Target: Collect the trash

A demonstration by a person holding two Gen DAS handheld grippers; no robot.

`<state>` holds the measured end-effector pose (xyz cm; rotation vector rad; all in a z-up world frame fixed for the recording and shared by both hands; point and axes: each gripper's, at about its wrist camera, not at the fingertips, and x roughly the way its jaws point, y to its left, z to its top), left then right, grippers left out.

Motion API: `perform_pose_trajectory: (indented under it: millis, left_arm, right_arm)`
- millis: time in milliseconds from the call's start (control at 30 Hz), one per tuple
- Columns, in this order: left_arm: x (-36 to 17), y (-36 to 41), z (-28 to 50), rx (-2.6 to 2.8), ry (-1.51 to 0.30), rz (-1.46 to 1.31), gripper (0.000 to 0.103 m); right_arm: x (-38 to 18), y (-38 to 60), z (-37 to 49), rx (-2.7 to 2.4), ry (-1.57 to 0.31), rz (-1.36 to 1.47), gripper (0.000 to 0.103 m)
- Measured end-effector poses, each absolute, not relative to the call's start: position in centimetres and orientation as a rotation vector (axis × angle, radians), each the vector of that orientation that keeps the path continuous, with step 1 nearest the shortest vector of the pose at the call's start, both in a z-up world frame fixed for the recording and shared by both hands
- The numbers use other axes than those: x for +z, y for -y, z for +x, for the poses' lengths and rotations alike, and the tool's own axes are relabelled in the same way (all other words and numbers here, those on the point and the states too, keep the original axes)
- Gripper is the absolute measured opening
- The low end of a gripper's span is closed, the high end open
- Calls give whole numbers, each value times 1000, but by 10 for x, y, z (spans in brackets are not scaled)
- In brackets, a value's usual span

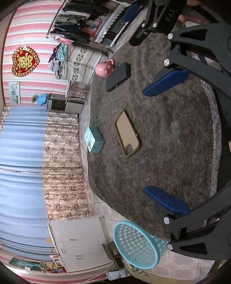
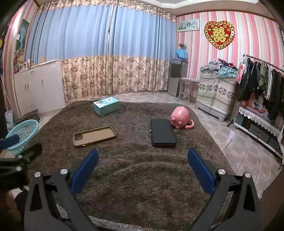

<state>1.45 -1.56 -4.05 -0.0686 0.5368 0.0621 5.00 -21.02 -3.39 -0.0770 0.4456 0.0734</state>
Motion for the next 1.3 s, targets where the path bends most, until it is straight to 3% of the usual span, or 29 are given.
perform_pose_trajectory:
  millis: [1300]
  left_arm:
    - [-37,11,5,83,-449,-70,97]
  right_arm:
    - [-25,203,35,65,-375,-73,99]
